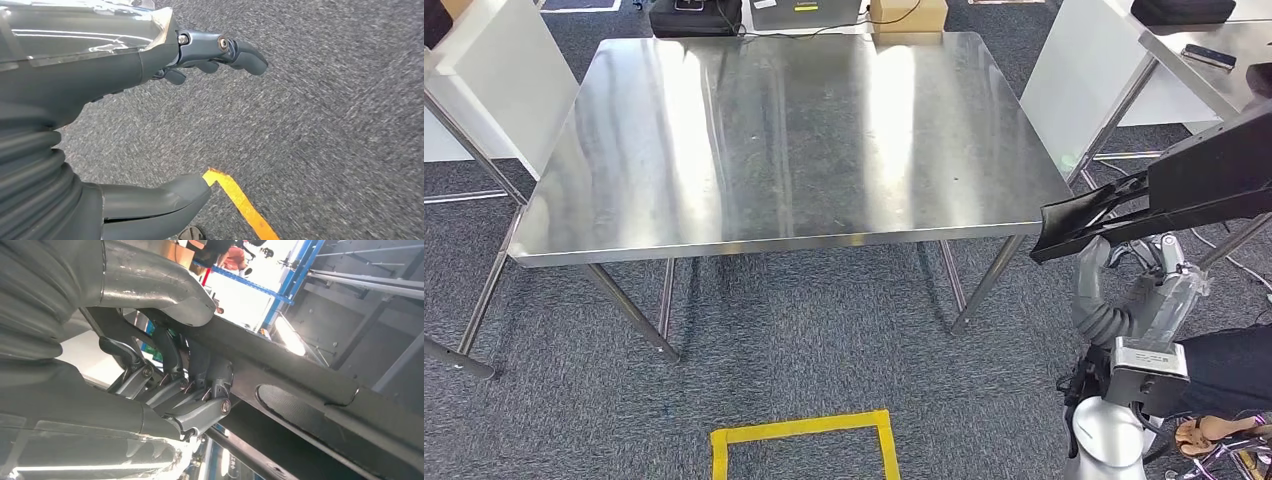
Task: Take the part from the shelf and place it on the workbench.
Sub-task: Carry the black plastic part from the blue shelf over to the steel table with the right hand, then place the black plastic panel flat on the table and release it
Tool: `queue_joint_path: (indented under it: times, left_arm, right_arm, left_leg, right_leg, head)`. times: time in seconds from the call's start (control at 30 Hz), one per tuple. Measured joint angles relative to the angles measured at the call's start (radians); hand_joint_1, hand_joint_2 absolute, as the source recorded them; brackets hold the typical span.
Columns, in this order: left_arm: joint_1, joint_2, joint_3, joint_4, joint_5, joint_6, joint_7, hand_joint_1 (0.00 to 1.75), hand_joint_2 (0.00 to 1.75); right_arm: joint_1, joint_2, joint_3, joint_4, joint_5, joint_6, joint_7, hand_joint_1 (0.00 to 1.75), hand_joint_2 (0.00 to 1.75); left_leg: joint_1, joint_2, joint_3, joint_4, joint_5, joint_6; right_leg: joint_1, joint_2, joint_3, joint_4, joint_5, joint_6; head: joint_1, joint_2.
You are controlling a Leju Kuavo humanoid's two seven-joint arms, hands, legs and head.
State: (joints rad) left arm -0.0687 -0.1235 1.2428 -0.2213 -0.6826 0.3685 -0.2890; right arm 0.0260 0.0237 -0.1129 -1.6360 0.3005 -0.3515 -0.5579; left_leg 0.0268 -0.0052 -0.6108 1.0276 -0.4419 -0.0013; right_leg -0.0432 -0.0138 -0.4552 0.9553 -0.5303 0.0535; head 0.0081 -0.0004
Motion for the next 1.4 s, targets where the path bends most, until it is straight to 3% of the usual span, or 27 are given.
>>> queue_joint_path:
  times: [0.13, 0.27, 0.73, 0.83, 0.9, 0.93, 1.0, 1.03, 1.07, 1.1, 1.17, 1.2, 1.27, 1.4]
  left_arm:
    - [-0.002, 0.0, 0.0, 0.0, -0.006, -0.001, 0.01, 0.0, 1.75]
    - [-0.005, 0.0, 0.0, 0.0, -0.009, -0.005, 0.016, 0.0, 1.75]
    - [-0.011, 0.0, -0.007, 0.0, -0.052, 0.008, 0.059, 0.0, 1.75]
    - [-0.014, 0.003, -0.009, 0.0, -0.054, 0.013, 0.064, 0.0, 1.75]
    - [-0.017, 0.003, -0.011, -0.001, -0.055, 0.016, 0.066, 0.0, 1.75]
    - [-0.018, 0.004, -0.011, -0.001, -0.056, 0.016, 0.066, 0.0, 1.75]
    - [-0.021, 0.005, -0.012, -0.001, -0.057, 0.016, 0.068, 0.0, 1.75]
    - [-0.021, 0.005, -0.012, -0.001, -0.058, 0.016, 0.069, 0.0, 1.75]
    - [-0.021, 0.004, -0.012, -0.001, -0.059, 0.017, 0.07, 0.0, 1.75]
    - [-0.021, 0.003, -0.012, -0.001, -0.061, 0.017, 0.071, 0.0, 1.75]
    - [-0.021, 0.003, -0.013, -0.001, -0.063, 0.017, 0.074, 0.0, 1.75]
    - [-0.022, 0.004, -0.013, -0.001, -0.064, 0.018, 0.075, 0.0, 1.75]
    - [-0.022, 0.006, -0.013, -0.001, -0.067, 0.02, 0.076, 0.0, 1.75]
    - [-0.022, 0.005, -0.013, -0.001, -0.069, 0.021, 0.078, 0.0, 1.75]
  right_arm:
    - [-0.023, 0.0, -0.013, 0.001, 0.005, 0.006, 0.005, 1.75, 1.75]
    - [-0.041, 0.0, -0.021, 0.004, 0.008, 0.009, 0.012, 1.75, 1.75]
    - [-0.097, 0.009, -0.064, 0.025, 0.04, 0.016, 0.024, 1.75, 1.75]
    - [-0.107, 0.018, -0.07, 0.025, 0.045, 0.017, 0.029, 1.75, 1.75]
    - [-0.117, 0.022, -0.073, 0.025, 0.051, 0.018, 0.033, 1.75, 1.75]
    - [-0.12, 0.023, -0.076, 0.025, 0.054, 0.018, 0.034, 1.75, 1.75]
    - [-0.122, 0.024, -0.082, 0.028, 0.057, 0.018, 0.035, 1.75, 1.75]
    - [-0.122, 0.025, -0.085, 0.029, 0.058, 0.019, 0.036, 1.75, 1.75]
    - [-0.122, 0.026, -0.088, 0.029, 0.061, 0.019, 0.037, 1.75, 1.75]
    - [-0.123, 0.027, -0.09, 0.03, 0.064, 0.02, 0.038, 1.75, 1.75]
    - [-0.127, 0.03, -0.095, 0.03, 0.073, 0.024, 0.04, 1.75, 1.75]
    - [-0.128, 0.033, -0.098, 0.031, 0.078, 0.027, 0.04, 1.75, 1.75]
    - [-0.13, 0.039, -0.105, 0.034, 0.085, 0.034, 0.041, 1.75, 1.75]
    - [-0.134, 0.052, -0.113, 0.035, 0.092, 0.038, 0.042, 1.75, 1.75]
  left_leg:
    - [-0.004, 0.0, 0.0, 0.001, -0.001, 0.007]
    - [-0.006, 0.001, 0.001, 0.001, 0.0, 0.009]
    - [-0.005, 0.0, 0.004, 0.0, 0.0, 0.01]
    - [-0.008, 0.0, 0.01, -0.011, -0.001, 0.03]
    - [-0.006, 0.001, 0.025, -0.037, 0.007, 0.047]
    - [-0.004, 0.002, 0.032, -0.047, 0.011, 0.053]
    - [-0.008, 0.001, 0.035, -0.05, 0.011, 0.056]
    - [-0.01, -0.001, 0.035, -0.049, 0.009, 0.055]
    - [-0.011, -0.004, 0.037, -0.048, 0.007, 0.052]
    - [-0.011, -0.006, 0.039, -0.046, 0.004, 0.048]
    - [-0.008, -0.011, 0.044, -0.037, -0.006, 0.034]
    - [-0.008, -0.014, 0.045, -0.03, -0.013, 0.025]
    - [-0.011, -0.016, 0.042, -0.021, -0.021, 0.009]
    - [-0.004, -0.009, 0.027, 0.009, -0.041, -0.004]
  right_leg:
    - [-0.003, -0.001, 0.002, -0.007, 0.005, 0.01]
    - [-0.005, -0.001, 0.002, -0.008, 0.005, 0.032]
    - [-0.003, -0.001, 0.004, -0.006, 0.004, 0.035]
    - [-0.009, -0.002, 0.008, -0.016, 0.009, 0.047]
    - [-0.01, -0.001, -0.007, 0.021, -0.01, 0.043]
    - [-0.009, 0.001, -0.033, 0.074, -0.032, 0.034]
    - [-0.004, 0.007, -0.117, 0.22, -0.085, 0.02]
    - [-0.003, 0.009, -0.154, 0.274, -0.097, 0.02]
    - [-0.002, 0.01, -0.174, 0.293, -0.092, 0.024]
    - [-0.002, 0.011, -0.173, 0.27, -0.069, 0.033]
    - [-0.005, 0.01, -0.129, 0.146, 0.002, 0.05]
    - [-0.005, 0.01, -0.108, 0.093, 0.028, 0.05]
    - [-0.001, 0.011, -0.093, 0.055, 0.047, 0.031]
    - [-0.002, 0.014, -0.089, 0.058, 0.044, -0.006]
  head:
    - [0.0, 0.0]
    - [0.0, 0.0]
    - [0.0, 0.0]
    - [0.0, 0.0]
    - [0.001, 0.0]
    - [0.002, 0.0]
    - [0.005, 0.0]
    - [0.006, 0.0]
    - [0.006, 0.0]
    - [0.006, 0.0]
    - [0.006, 0.0]
    - [0.007, 0.0]
    - [0.007, 0.0]
    - [0.005, 0.0]
